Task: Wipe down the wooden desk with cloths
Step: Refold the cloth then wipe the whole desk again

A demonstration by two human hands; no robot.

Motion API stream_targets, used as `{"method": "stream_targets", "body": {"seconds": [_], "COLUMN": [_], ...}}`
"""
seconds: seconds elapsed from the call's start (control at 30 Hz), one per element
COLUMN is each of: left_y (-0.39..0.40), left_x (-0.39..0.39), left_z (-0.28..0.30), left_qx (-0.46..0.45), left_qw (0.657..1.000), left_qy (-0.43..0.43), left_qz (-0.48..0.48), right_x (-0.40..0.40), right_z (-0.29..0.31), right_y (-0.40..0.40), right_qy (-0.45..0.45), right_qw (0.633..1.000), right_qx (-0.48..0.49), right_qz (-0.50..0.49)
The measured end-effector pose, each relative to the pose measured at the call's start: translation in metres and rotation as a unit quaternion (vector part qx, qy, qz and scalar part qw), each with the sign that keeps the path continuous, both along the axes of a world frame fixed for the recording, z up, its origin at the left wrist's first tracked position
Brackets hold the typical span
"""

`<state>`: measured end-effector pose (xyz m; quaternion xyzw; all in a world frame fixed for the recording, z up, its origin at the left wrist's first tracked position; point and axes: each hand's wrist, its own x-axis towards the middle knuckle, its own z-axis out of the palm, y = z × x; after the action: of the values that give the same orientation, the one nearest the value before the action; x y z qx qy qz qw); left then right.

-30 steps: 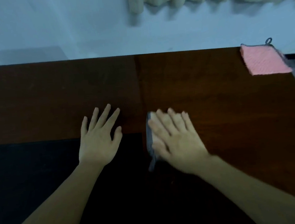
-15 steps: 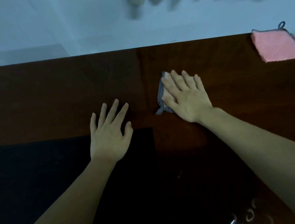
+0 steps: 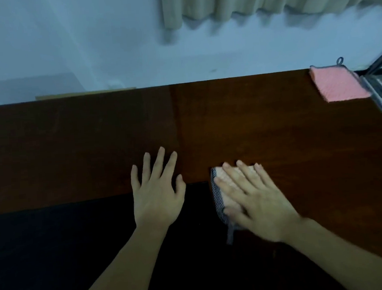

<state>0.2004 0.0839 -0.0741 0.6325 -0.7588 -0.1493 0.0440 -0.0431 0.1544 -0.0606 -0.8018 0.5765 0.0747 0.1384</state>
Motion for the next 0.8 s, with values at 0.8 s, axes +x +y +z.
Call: {"method": "stream_targets", "body": {"seconds": [0.8], "left_y": [-0.003], "left_x": [0.001], "left_z": [0.0], "left_qx": [0.003], "left_qw": [1.0], "left_qy": [-0.011], "left_qz": [-0.013], "right_x": [0.002], "right_z": [-0.008], "right_y": [-0.012], "right_qy": [0.019], "right_qw": [0.999], "right_qx": [-0.018], "right_qz": [-0.025]}}
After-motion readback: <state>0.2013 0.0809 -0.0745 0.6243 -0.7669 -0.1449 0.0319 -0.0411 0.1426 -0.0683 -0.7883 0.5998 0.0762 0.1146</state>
